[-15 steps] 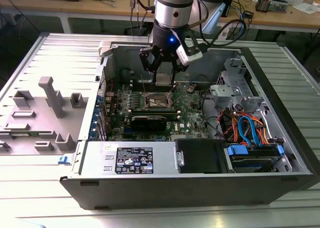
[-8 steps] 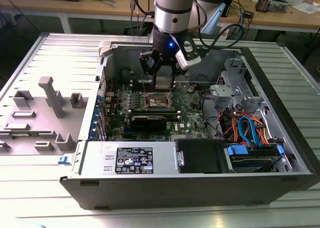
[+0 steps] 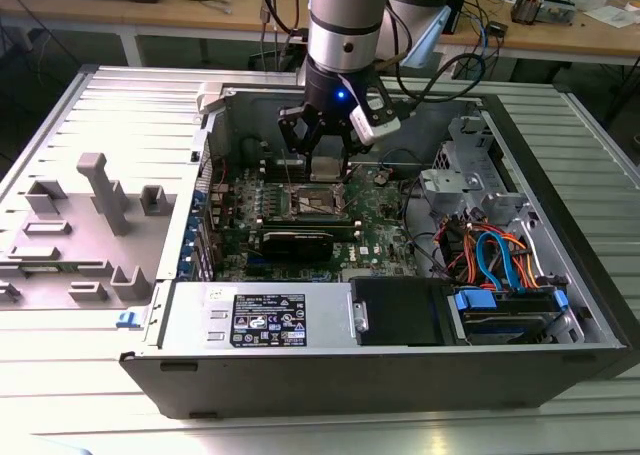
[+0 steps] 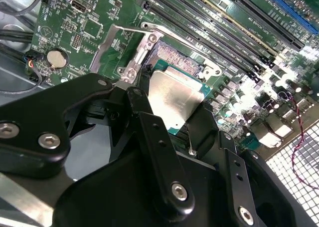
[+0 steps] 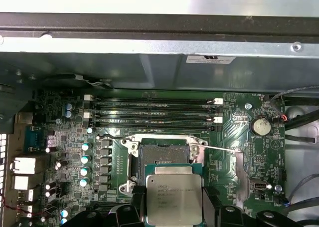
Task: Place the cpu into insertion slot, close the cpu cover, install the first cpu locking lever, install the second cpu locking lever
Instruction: 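Place the cpu into insertion slot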
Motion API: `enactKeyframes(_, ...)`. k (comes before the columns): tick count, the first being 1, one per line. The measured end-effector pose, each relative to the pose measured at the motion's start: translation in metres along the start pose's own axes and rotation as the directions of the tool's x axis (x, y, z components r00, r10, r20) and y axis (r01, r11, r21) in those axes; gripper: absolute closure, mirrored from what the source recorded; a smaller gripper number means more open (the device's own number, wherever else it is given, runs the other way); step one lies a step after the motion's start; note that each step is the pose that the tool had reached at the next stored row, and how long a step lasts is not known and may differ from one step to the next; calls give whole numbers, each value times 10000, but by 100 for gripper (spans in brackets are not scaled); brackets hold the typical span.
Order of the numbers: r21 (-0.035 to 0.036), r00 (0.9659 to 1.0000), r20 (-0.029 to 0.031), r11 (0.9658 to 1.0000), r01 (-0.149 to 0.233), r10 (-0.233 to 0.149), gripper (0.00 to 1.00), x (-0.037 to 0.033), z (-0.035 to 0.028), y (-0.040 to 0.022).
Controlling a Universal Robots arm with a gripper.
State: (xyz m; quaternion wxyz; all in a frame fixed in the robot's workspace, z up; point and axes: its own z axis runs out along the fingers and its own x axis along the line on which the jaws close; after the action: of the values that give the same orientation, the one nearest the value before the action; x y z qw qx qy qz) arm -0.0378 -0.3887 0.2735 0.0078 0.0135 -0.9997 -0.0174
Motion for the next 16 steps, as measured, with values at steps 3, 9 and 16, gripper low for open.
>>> enactKeyframes(3, -2, 10000, 1, 10000, 0, 0, 45, 0, 2, 0)
enactKeyframes(9, -3, 10000, 10, 10000, -1, 1, 45, 3, 68, -2)
enactKeyframes(16, 0, 10000, 30, 10000, 2, -2, 45, 51, 183, -5)
